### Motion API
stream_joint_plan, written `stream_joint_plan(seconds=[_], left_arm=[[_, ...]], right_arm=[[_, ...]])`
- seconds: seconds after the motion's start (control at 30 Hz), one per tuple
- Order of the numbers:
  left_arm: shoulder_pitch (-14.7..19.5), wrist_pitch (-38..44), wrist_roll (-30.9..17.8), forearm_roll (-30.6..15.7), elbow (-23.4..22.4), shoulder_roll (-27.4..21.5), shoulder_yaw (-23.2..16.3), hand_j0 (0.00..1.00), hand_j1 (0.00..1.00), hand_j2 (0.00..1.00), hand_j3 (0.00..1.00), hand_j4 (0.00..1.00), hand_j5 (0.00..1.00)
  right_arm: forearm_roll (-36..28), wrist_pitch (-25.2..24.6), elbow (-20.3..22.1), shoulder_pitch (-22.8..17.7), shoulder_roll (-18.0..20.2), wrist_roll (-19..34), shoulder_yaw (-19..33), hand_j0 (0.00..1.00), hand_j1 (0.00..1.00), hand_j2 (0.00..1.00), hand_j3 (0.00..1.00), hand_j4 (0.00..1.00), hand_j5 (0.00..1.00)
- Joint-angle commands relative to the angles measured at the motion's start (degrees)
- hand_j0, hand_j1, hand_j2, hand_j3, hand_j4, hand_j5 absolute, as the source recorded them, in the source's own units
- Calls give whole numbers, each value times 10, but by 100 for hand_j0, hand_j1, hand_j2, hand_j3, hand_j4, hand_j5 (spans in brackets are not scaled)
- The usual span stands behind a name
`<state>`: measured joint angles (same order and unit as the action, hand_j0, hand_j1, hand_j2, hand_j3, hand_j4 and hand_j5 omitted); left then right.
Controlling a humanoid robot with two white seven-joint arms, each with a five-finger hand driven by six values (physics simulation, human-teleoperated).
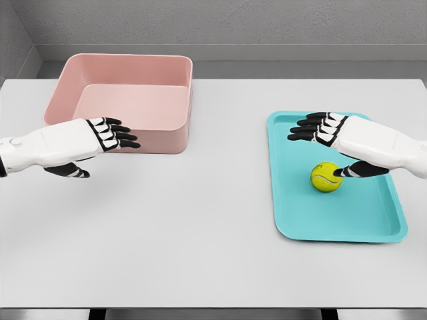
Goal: Put the tennis from the blue tray into the pink basket with both arms
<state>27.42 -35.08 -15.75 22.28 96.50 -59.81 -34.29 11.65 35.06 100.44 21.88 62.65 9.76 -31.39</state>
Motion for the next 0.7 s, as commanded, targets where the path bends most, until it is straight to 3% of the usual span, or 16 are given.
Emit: stream_joint_plan(seconds=[0.0, 0.17, 0.27, 0.37, 0.47, 0.67], left_arm=[[0, 1, 0, -1, 0, -1, 0, 100, 100, 100, 100, 100, 100], [-4, 1, 0, -1, 0, -2, -1, 100, 100, 100, 100, 100, 100], [-4, 1, 0, 0, -1, -1, -1, 100, 100, 100, 100, 100, 100], [-5, 1, 0, 0, -1, -1, -1, 100, 100, 100, 100, 100, 100], [-7, 1, 0, 0, -1, -2, -1, 100, 100, 100, 100, 100, 100], [-7, 1, 0, -1, -1, -2, -8, 100, 100, 100, 100, 100, 100]], right_arm=[[-3, -1, -2, 0, -1, 0, 0, 100, 100, 100, 100, 100, 100], [8, -1, -31, -1, -3, 1, -3, 100, 100, 100, 100, 100, 100], [51, -1, -42, 0, -3, 0, -8, 100, 100, 100, 100, 100, 100], [106, -1, -103, 4, -33, 4, -11, 100, 100, 100, 100, 100, 100], [107, -1, -104, 5, -50, 78, -11, 100, 100, 100, 100, 100, 100], [124, -1, -114, 4, -51, 79, -27, 100, 100, 100, 100, 100, 100]])
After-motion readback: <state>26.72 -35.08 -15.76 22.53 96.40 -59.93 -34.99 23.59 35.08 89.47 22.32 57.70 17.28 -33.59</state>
